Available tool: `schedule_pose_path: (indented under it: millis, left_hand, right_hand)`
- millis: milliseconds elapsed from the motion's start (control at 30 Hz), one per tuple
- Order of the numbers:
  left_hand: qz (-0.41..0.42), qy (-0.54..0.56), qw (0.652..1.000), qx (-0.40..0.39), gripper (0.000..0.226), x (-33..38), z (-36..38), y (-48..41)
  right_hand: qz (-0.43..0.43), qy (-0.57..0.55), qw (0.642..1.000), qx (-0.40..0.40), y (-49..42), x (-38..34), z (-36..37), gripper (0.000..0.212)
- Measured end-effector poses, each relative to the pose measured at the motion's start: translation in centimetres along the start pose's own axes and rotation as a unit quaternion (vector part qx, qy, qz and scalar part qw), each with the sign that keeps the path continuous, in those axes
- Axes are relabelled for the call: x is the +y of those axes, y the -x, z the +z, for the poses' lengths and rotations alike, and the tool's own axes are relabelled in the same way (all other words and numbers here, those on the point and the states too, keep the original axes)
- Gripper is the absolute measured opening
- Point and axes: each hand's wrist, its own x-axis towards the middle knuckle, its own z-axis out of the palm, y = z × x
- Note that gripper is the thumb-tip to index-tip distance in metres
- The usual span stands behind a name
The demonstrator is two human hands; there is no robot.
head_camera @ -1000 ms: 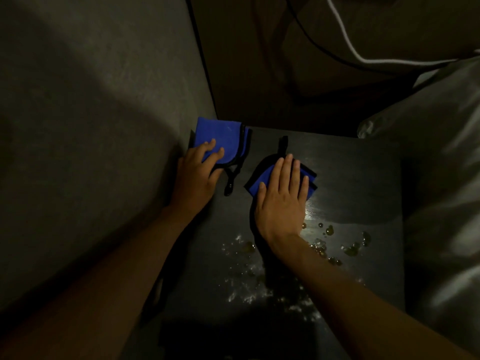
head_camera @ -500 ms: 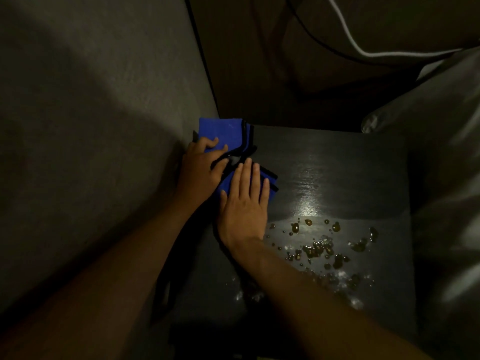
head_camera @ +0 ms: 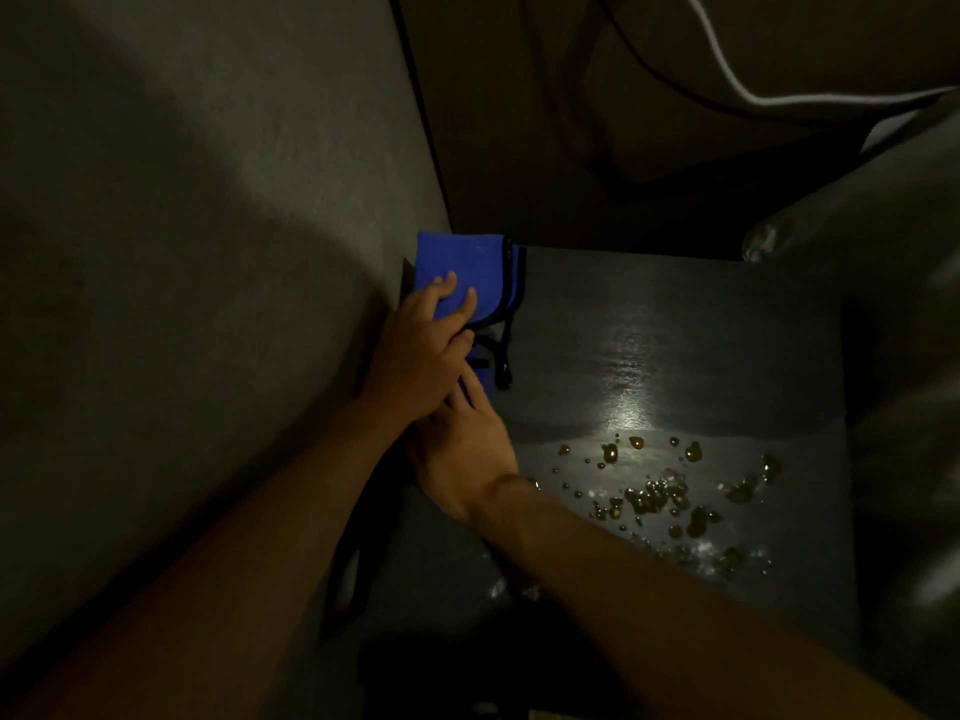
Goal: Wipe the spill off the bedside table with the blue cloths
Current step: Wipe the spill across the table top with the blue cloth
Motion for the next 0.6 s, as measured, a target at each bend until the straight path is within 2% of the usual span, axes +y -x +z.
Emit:
schedule_pose_path:
  millis: [133,267,433,600]
  left_hand:
    - [0.063,-0.09,0.994,-0.03,0.058,-1.1,0.7,0.9]
    - [0.06,-0.065,0.996,-0.014,0.056,-1.3,0.6,1.1]
    - [0.011,-0.122,0.992,0.016,0.057,-1.1,1.4,2.0]
    - [-0.005,-0.087,0.996,0.025,0.062,-0.5,1.9,3.1]
  right_hand:
    - [-0.063,0.034,0.997,0.005,1.3,2.0,-0.2,0.054]
    - [-0.108,0.049,0.993,-0.017,2.2,3.5,-0.5,0.058]
    - [-0.166,0.062,0.984,-0.032,2.7,5.5,-0.8,0.059]
    - [-0.196,0.074,0.976,-0.053,3.3,7.6,-1.4,0.061]
